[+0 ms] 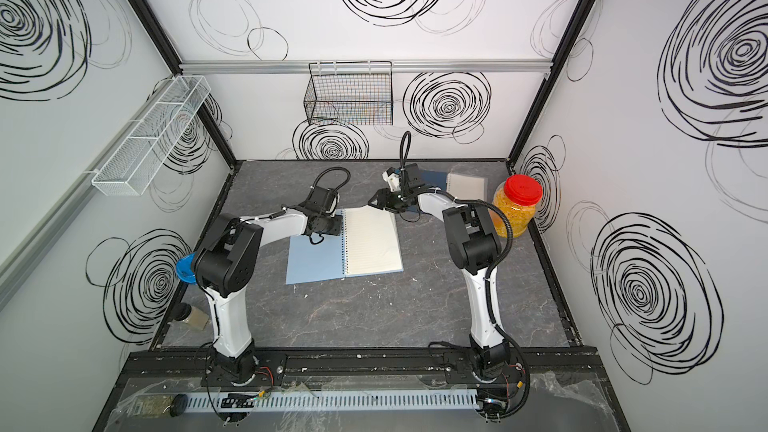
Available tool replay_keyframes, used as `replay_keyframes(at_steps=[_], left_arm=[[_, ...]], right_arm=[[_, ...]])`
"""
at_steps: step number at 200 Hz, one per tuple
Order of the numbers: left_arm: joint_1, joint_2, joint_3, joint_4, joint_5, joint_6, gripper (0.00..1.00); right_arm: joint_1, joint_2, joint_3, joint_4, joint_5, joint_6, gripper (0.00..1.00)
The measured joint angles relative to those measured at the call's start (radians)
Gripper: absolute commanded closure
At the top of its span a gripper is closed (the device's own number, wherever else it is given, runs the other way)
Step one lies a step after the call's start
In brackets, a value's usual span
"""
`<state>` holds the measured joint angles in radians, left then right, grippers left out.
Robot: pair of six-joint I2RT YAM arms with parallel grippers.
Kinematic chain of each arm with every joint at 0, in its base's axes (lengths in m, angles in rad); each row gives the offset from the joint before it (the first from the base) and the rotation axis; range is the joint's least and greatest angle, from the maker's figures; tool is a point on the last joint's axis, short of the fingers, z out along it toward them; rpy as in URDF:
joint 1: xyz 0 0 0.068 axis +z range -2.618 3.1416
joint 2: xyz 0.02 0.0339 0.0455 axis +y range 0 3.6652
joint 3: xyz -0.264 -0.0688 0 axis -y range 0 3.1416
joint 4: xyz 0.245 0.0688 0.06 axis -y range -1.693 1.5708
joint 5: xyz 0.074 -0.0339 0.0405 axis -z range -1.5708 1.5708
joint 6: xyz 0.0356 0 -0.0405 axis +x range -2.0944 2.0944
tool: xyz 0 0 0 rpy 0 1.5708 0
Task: Tear off pages from different notebooks
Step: Tear off the paper from the notebook.
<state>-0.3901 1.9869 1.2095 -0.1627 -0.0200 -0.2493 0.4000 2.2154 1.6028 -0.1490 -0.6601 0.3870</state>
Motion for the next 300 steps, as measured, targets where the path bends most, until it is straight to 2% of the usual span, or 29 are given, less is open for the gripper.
replay_keyframes(at_steps=[42, 88, 153, 214, 269, 300], left_arm=[[-0.03, -0.041, -0.049, 0.0, 0.006, -0.025, 0.53], [-0.013, -0.051, -0.048, -0.022, 0.039, -0.033, 0.53], [0.08, 0.023, 0.095, -0.1, 0.04, 0.001, 0.54], [0.096, 0.119, 0.228, -0.165, 0.017, 0.045, 0.54], [0.098, 0.161, 0.291, -0.207, -0.038, 0.074, 0.55], [0.106, 0.173, 0.307, -0.21, -0.065, 0.084, 0.58]], right_arm=[[0.038, 0.0, 0.0, -0.048, 0.04, -0.053, 0.47], [0.054, 0.0, 0.0, -0.069, 0.114, -0.077, 0.51], [0.074, -0.02, 0.0, -0.097, 0.254, -0.11, 0.55], [0.125, -0.042, 0.026, -0.15, 0.37, -0.154, 0.61], [0.174, -0.049, 0.069, -0.203, 0.48, -0.197, 0.75], [0.186, -0.049, 0.085, -0.215, 0.509, -0.205, 0.92]])
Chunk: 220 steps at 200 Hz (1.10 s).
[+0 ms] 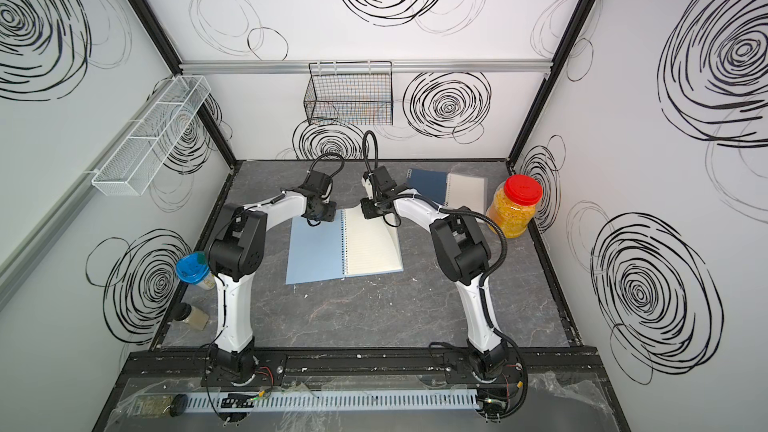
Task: Tear off pages from different notebooks
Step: Tear off the paper from the notebook.
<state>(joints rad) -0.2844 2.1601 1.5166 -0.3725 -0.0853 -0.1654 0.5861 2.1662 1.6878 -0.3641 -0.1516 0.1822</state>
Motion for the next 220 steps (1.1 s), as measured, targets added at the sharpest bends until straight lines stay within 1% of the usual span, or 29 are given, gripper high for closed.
replay_keyframes(at_steps=[23, 36, 48, 93, 130, 189, 220], left_arm=[[0.008, 0.001, 0.0, 0.0, -0.004, 0.003, 0.62], [0.012, 0.001, 0.0, 0.0, -0.005, 0.002, 0.66], [0.014, 0.002, 0.001, 0.0, -0.006, 0.001, 0.68], [0.015, 0.01, 0.016, -0.012, -0.01, 0.0, 0.66], [0.016, 0.039, 0.074, -0.064, -0.014, -0.009, 0.64], [0.014, 0.072, 0.143, -0.139, -0.034, -0.027, 0.64], [0.006, 0.094, 0.191, -0.191, -0.055, -0.031, 0.64]], right_arm=[[0.006, 0.0, 0.005, -0.003, 0.013, -0.001, 0.99], [0.01, 0.0, 0.006, -0.006, 0.017, -0.003, 1.0], [0.01, 0.0, 0.009, -0.01, 0.02, -0.003, 1.0], [0.024, -0.005, 0.018, -0.017, 0.029, -0.004, 1.0], [0.032, -0.006, 0.019, -0.017, 0.031, -0.004, 1.0], [0.034, -0.013, 0.019, -0.014, 0.031, -0.006, 1.0], [0.044, -0.034, 0.005, 0.002, 0.034, -0.032, 1.0]])
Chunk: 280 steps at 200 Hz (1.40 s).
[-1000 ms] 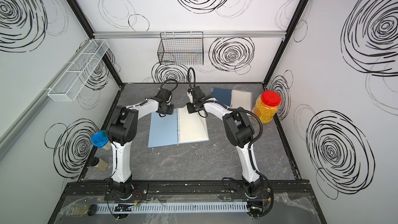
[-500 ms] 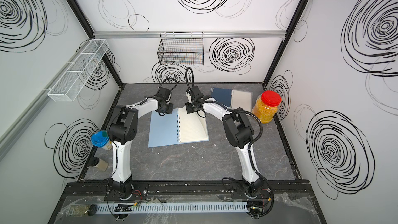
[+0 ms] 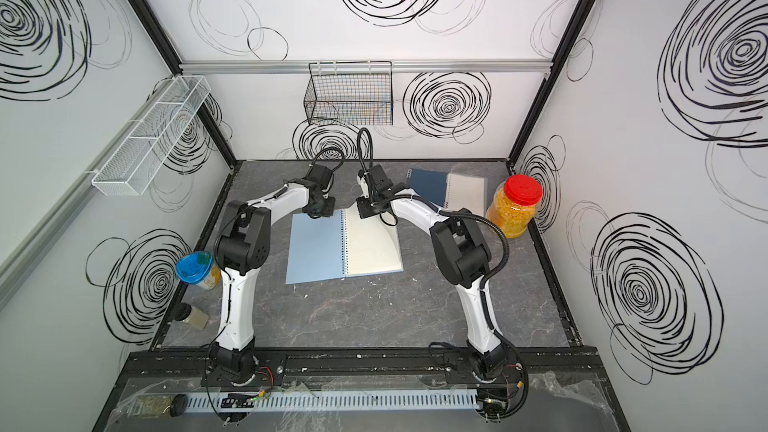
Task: Tear off pages from different notebooks
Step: Tear off the paper from the notebook.
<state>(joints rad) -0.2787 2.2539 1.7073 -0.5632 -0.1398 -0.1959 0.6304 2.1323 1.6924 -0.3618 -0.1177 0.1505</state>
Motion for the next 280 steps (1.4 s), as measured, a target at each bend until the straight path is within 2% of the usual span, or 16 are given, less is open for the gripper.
replay_keyframes(at_steps=[28, 50, 61, 74, 89, 129, 178, 245, 280], left_arm=[[-0.008, 0.015, 0.031, -0.034, -0.023, -0.004, 0.64], [-0.01, 0.018, 0.037, -0.044, -0.028, -0.01, 0.65], [-0.01, 0.018, 0.037, -0.044, -0.029, -0.012, 0.65], [-0.01, 0.018, 0.037, -0.044, -0.03, -0.014, 0.65], [-0.01, 0.018, 0.037, -0.043, -0.029, -0.014, 0.65], [-0.01, 0.014, 0.026, -0.033, -0.027, -0.018, 0.65], [0.001, -0.027, -0.031, -0.01, 0.006, -0.027, 0.59], [0.006, -0.104, -0.034, -0.014, 0.067, -0.016, 0.55], [-0.006, -0.173, -0.034, -0.01, 0.099, 0.022, 0.55]], right_arm=[[0.052, -0.065, -0.087, 0.053, -0.046, -0.098, 1.0], [0.16, -0.201, -0.303, 0.171, -0.104, -0.249, 1.0], [0.224, -0.271, -0.418, 0.245, -0.094, -0.287, 1.0], [0.285, -0.31, -0.478, 0.279, -0.097, -0.309, 1.0], [0.295, -0.314, -0.479, 0.302, -0.084, -0.304, 1.0], [0.237, -0.306, -0.432, 0.32, -0.009, -0.254, 1.0], [0.236, -0.3, -0.401, 0.326, 0.018, -0.196, 1.0], [0.236, -0.3, -0.402, 0.343, 0.01, -0.165, 1.0], [0.236, -0.3, -0.418, 0.36, -0.043, -0.166, 1.0]])
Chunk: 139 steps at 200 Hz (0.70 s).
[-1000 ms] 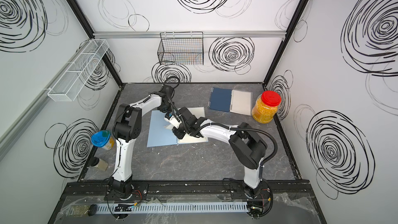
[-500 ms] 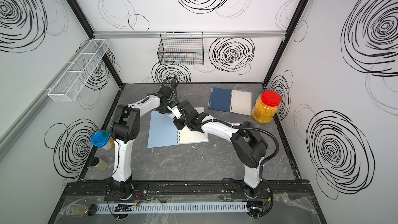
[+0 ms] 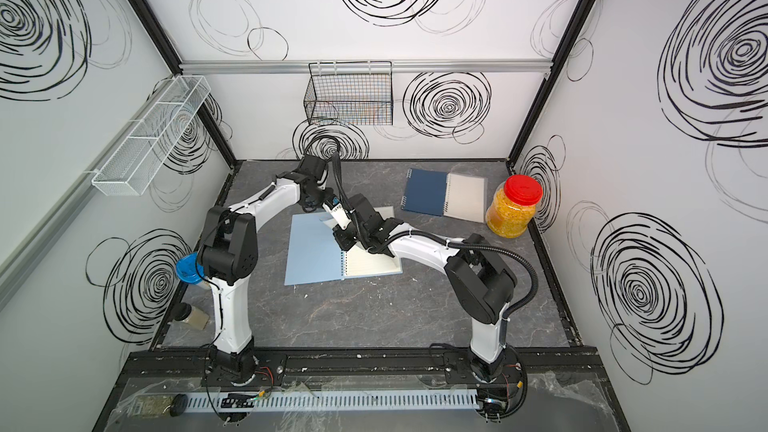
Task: Tear off pages from different notebooks
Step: Tear off the paper from the notebook.
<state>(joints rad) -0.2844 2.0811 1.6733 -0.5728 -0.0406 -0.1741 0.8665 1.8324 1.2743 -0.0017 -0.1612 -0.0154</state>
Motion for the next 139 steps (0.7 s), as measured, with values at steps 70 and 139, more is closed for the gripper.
replay_keyframes(at_steps=[70, 139], left_arm=[[-0.091, -0.017, 0.008, -0.005, 0.093, 0.064, 0.55], [-0.166, 0.076, 0.063, -0.01, 0.166, 0.086, 0.55]], right_arm=[[0.009, -0.004, -0.051, 0.047, -0.126, 0.001, 1.0], [0.034, -0.025, -0.079, 0.063, -0.106, 0.02, 1.0]])
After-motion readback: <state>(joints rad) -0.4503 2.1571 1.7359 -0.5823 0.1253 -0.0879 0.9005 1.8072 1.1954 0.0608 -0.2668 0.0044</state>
